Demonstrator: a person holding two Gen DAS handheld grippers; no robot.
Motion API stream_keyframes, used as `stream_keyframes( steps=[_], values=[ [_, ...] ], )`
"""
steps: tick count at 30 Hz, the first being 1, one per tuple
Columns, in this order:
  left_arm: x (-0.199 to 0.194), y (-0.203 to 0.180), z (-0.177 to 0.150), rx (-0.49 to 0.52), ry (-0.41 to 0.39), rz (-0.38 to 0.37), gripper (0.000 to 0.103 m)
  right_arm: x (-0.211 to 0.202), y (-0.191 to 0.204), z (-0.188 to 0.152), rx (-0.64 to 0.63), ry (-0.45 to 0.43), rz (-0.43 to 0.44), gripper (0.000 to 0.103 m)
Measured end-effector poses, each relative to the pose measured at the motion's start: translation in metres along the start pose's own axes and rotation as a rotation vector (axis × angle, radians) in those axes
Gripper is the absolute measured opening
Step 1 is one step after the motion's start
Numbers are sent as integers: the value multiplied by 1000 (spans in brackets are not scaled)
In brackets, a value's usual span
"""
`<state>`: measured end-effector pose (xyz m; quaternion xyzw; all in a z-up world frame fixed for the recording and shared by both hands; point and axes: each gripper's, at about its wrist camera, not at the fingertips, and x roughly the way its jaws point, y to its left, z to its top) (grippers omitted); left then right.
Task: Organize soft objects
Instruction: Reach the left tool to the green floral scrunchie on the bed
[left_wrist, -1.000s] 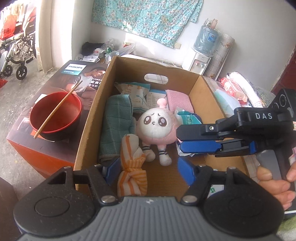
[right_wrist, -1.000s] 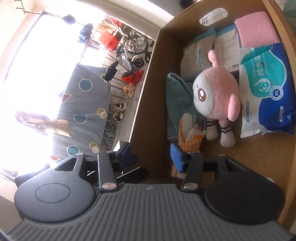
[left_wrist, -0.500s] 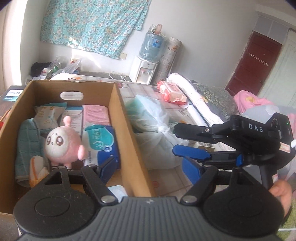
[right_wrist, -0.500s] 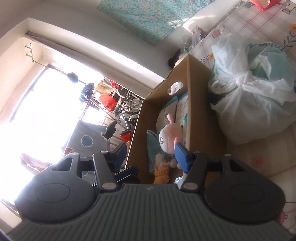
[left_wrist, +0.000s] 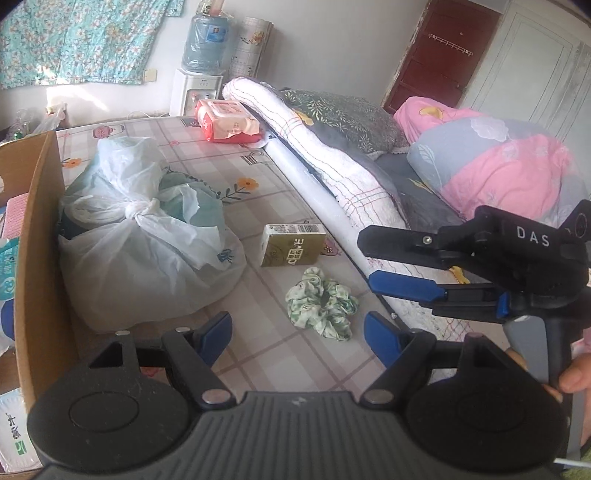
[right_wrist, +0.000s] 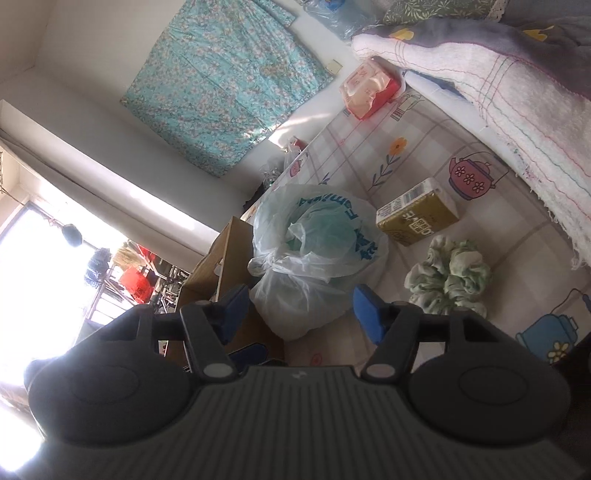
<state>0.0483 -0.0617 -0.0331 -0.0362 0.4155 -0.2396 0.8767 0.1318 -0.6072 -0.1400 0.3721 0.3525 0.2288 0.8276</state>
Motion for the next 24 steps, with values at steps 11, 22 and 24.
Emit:
stream_keyframes(
  steps=[11,22,24],
  values=[
    [50,-23,-4,71,48,40,80,12,-74,2,63,17,-147,63],
    [81,-30,-9,96,99,46,77,61,-96,23,47,39,-177,44],
    [85,-29,-8,97,109,49,77,72,-97,25,40,64,-171,43]
  ],
)
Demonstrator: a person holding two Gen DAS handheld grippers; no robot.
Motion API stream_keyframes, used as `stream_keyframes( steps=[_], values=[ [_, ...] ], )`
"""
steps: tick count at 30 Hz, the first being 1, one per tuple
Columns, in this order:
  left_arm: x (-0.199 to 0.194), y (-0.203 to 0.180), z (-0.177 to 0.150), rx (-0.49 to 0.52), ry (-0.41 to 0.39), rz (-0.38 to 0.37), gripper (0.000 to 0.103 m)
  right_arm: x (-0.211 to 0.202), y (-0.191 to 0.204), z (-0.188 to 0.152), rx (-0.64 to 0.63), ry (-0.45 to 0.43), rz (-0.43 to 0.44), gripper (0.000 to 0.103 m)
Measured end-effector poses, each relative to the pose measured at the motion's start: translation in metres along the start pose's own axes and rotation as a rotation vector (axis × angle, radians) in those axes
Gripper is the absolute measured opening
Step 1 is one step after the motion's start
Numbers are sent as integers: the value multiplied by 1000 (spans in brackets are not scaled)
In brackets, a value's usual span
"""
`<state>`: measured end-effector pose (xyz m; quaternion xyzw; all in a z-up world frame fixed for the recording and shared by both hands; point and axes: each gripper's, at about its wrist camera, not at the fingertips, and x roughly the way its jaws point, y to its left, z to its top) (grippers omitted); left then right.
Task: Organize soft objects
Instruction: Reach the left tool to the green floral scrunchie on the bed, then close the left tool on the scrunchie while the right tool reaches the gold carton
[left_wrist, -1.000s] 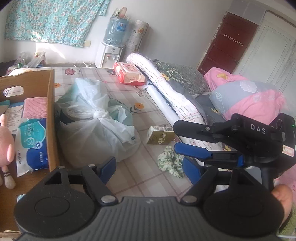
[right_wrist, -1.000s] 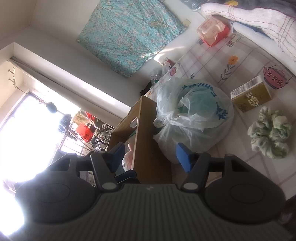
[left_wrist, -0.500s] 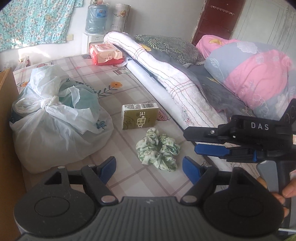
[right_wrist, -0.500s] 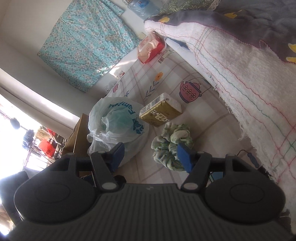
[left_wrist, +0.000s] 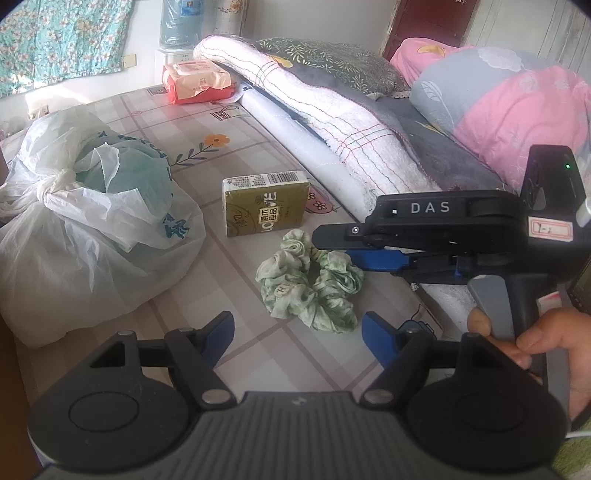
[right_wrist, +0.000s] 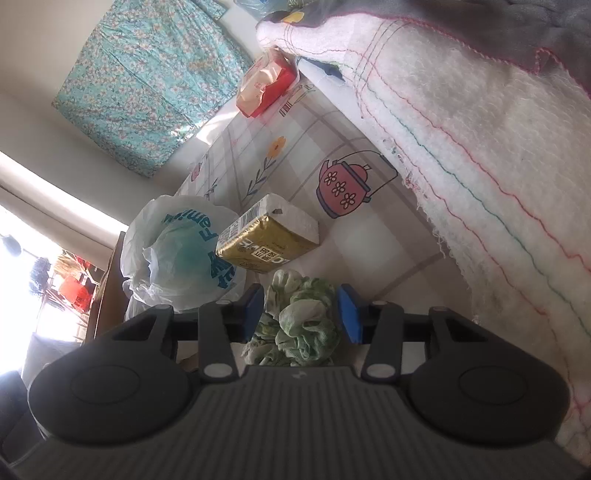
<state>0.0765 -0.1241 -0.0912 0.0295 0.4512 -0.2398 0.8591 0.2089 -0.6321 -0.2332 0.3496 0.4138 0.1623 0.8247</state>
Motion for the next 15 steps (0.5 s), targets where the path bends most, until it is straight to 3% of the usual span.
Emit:
stream_keyframes(
  steps=[9,15],
  values=[
    [21,10,4,-19,41,12,78,29,11,-8,-6,164,131,41],
    [33,13,1,-13,61,26,74,39,7,-8,37,226,198,41]
  ],
)
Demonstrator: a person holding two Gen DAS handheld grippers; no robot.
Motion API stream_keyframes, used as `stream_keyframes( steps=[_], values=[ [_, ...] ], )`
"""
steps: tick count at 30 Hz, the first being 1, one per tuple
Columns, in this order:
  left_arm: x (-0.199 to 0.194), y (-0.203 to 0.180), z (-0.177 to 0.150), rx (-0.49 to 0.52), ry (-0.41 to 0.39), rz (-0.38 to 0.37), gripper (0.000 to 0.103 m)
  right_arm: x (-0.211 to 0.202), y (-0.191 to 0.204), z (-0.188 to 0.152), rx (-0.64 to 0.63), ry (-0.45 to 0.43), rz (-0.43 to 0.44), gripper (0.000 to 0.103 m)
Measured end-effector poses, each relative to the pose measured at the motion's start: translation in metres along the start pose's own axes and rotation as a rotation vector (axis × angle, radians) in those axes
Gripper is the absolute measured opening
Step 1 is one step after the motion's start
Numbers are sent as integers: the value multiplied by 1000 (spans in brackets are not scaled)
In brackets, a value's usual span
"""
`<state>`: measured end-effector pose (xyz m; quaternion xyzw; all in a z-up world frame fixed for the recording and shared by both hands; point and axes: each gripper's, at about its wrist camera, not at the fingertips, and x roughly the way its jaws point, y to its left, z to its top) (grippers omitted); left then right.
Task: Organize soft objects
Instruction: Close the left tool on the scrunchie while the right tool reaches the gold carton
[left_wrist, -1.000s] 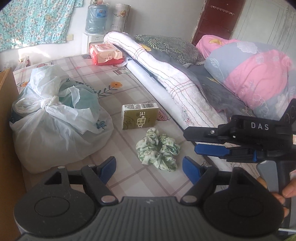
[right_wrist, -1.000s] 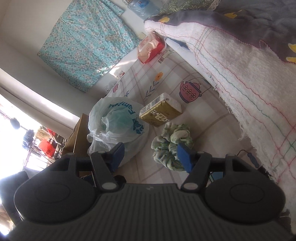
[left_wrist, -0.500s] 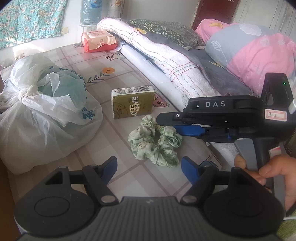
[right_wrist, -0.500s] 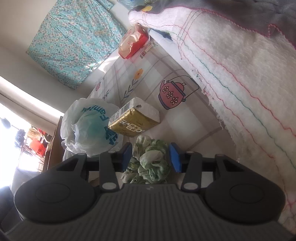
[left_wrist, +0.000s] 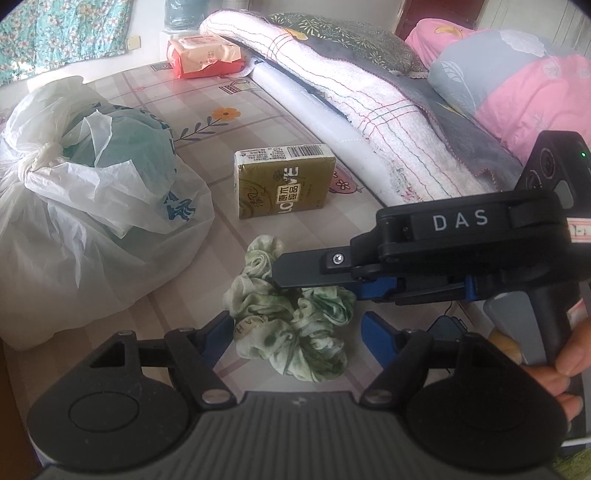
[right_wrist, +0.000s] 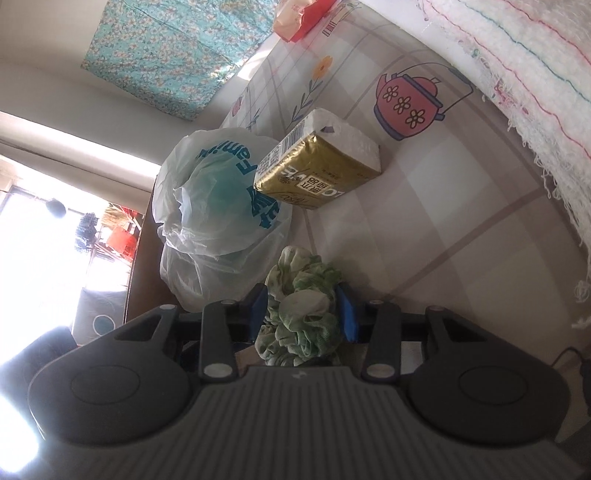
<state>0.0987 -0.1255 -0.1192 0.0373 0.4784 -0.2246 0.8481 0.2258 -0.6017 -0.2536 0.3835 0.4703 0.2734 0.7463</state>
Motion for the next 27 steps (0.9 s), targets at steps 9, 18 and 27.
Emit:
stream_keyframes(
  steps=[9,18,27],
  values=[
    [4,1,0,17,1,2,49,5,-6,-1,48,25,63,41],
    [-4,8,-6,-18,10,-12,31,5,-1,-6,38,37,66,42],
    [-14,24,-14,-61,11,4,30,-18,27,0,-117,-24,-37,49]
  ],
)
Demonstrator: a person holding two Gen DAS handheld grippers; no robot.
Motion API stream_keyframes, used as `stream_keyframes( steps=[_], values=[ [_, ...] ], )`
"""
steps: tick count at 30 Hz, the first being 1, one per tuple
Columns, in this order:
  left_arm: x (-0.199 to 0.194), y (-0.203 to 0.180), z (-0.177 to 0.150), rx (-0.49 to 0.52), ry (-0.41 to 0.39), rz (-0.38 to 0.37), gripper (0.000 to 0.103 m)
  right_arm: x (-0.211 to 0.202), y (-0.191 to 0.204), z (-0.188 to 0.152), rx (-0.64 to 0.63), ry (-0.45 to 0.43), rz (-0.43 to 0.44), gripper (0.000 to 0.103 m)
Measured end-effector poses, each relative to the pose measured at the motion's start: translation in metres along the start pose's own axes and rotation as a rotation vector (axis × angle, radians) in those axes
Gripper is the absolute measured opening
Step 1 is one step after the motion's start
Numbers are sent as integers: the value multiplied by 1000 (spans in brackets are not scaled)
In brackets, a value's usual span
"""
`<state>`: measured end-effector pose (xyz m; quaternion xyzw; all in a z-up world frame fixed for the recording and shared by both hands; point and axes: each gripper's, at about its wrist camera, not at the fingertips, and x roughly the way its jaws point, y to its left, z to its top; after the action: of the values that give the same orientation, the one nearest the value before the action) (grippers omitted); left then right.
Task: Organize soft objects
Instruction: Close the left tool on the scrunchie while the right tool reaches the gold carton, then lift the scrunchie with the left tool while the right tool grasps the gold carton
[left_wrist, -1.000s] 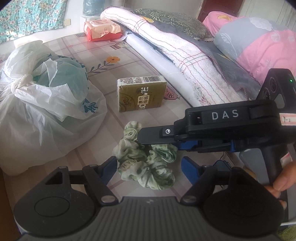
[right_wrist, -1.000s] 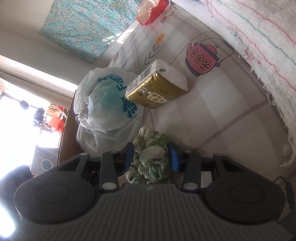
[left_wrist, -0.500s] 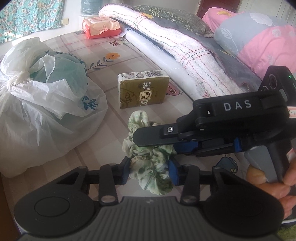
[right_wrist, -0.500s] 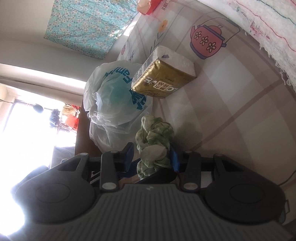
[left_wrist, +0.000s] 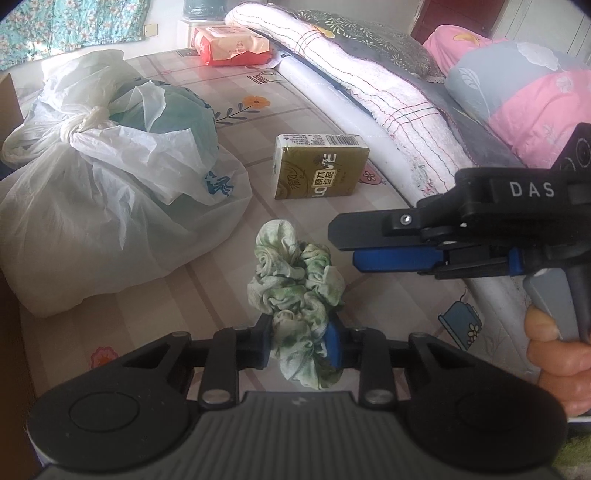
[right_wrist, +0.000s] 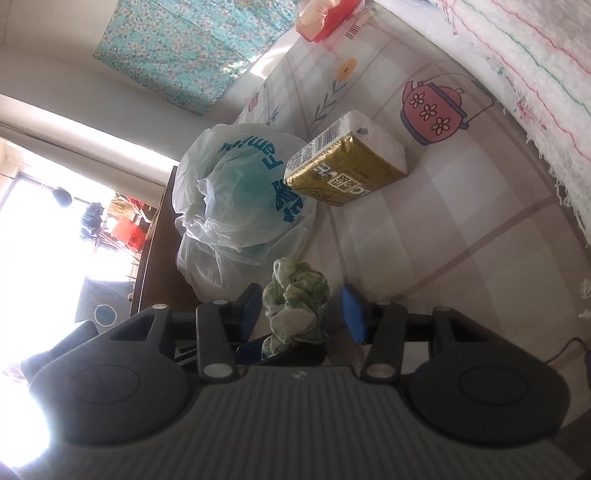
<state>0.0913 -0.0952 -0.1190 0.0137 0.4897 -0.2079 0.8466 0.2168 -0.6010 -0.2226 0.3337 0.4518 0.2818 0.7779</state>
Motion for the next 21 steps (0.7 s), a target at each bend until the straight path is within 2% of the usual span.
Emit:
stream_keyframes(
  steps=[3,7,12,21],
  values=[
    [-2,4,-2,-11,0,3,30,-13,17,10,-125,-29,-71,53],
    [-4,9,-4,-24,-1,10,30,-26,39,26,-326,-72,-192,67],
    [-6,14,-7,-44,-7,11,30,-21,61,43,-526,-62,-284,75],
    [-10,20,-9,-62,-8,3,30,32,87,51,-858,19,-383,75]
  ],
)
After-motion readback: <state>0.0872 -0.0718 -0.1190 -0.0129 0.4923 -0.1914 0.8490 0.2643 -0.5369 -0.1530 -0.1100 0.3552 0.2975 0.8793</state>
